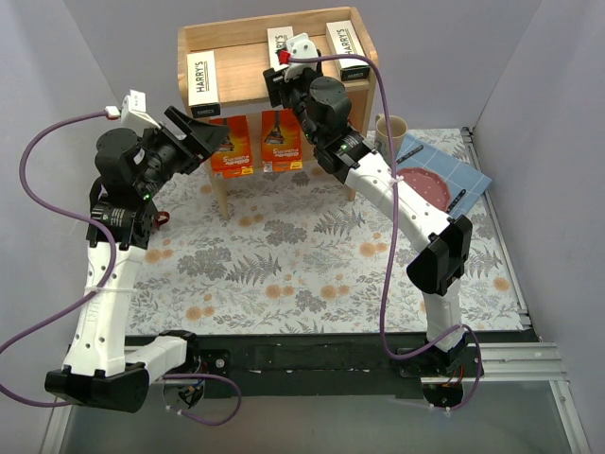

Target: Place and organize the shaving razors onto the shelf

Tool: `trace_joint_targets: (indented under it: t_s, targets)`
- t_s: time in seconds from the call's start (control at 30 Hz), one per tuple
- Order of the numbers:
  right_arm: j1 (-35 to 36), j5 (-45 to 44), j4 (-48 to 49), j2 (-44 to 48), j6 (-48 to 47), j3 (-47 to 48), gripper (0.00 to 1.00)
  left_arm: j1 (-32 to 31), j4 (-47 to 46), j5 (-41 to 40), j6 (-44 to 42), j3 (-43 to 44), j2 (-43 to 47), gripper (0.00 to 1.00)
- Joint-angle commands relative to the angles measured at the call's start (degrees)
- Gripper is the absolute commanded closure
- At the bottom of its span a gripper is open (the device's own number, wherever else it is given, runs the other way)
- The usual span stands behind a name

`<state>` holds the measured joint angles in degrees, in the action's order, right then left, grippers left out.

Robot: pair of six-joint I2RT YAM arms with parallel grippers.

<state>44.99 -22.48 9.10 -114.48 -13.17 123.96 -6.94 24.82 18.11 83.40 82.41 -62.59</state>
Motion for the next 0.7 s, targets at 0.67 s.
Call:
trace_joint_targets:
  t_s: [0.67]
  targets:
    - [4.8,-1.7,1.2,5.5,-1.2,-2.8,0.12,1.3,1.2,1.0,-1.5,2.4,1.1,0.38]
